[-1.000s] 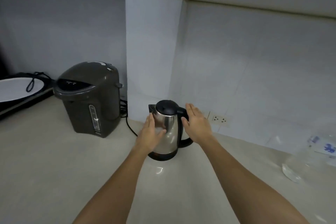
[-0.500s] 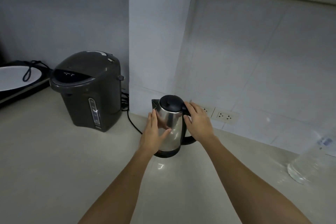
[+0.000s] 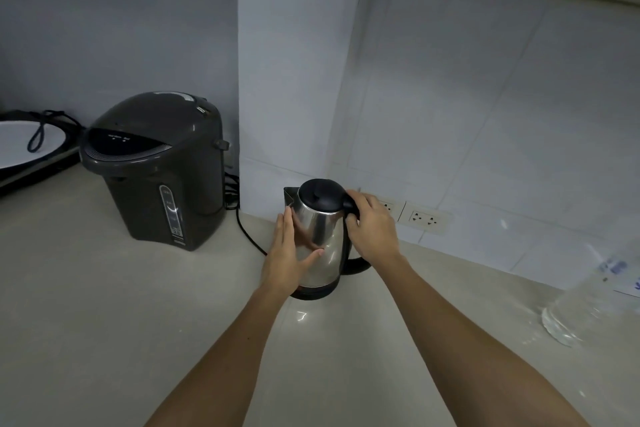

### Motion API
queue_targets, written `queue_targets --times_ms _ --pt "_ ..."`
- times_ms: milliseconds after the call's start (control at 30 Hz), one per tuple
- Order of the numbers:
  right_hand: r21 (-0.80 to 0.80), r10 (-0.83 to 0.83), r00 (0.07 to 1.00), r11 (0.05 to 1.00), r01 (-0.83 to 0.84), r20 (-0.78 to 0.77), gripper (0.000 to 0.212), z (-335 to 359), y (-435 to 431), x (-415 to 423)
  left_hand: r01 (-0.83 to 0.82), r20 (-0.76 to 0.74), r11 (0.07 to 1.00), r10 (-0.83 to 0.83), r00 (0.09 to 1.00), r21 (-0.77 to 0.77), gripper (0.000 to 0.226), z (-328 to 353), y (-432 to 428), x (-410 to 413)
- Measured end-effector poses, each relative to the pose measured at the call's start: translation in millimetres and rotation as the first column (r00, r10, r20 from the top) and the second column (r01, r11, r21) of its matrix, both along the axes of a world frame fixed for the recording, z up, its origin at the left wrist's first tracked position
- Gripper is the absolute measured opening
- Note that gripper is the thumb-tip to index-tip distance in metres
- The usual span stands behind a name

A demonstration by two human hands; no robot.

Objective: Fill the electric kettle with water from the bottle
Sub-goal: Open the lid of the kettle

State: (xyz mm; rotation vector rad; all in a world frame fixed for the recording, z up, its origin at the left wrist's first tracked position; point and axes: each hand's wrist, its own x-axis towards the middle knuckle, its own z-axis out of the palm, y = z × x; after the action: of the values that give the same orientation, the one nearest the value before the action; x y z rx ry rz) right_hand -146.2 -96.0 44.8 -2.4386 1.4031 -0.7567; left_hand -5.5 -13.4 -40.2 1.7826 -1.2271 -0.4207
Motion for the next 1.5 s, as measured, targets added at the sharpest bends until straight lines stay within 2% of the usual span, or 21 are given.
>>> queue_targets --times_ms 167,367,533,700,1000,1233,1333,1500 --pt "0.006 0.003 0.994 1.0 -0.003 -0.11 0.051 13 1 17 -0.001 0.003 1.0 0.001 1.0 -0.007 0.112 -1 -1 0" --pt "0.085 -0.031 0.999 0.996 0.035 -0.042 0.046 17 -2 17 0.001 -0.009 1.0 -0.001 1.0 -0.015 0.112 -3 -1 0" --pt "0.088 -0.148 0.968 0.982 0.168 -0.203 0.058 27 -2 40 -0.009 -0.014 1.0 0.009 1.0 -0.012 0.112 -5 -2 0" --pt "0.059 -0.222 0.934 0.967 0.247 -0.281 0.066 32 -1 57 -0.022 0.0 1.0 0.022 1.0 -0.006 0.111 -5 -3 0" --pt "-0.015 -0.275 0.92 0.959 0.282 -0.279 0.056 35 -1 69 -0.022 0.031 1.0 0.022 0.999 0.012 0.111 -2 -2 -1" --pt "-0.07 -0.244 0.913 0.97 0.234 -0.328 0.044 38 -3 74 -0.015 0.003 1.0 0.015 1.0 0.027 0.11 -1 -1 -2" --pt "-0.005 -0.184 0.942 0.982 0.19 -0.28 0.04 45 -4 72 -0.015 0.002 0.999 0.015 1.0 0.041 0.111 0 0 -2" --pt "0.245 -0.043 0.997 0.968 0.056 -0.057 0.046 66 -17 52 0.001 0.003 0.999 -0.001 1.0 0.037 0.111 3 0 -2"
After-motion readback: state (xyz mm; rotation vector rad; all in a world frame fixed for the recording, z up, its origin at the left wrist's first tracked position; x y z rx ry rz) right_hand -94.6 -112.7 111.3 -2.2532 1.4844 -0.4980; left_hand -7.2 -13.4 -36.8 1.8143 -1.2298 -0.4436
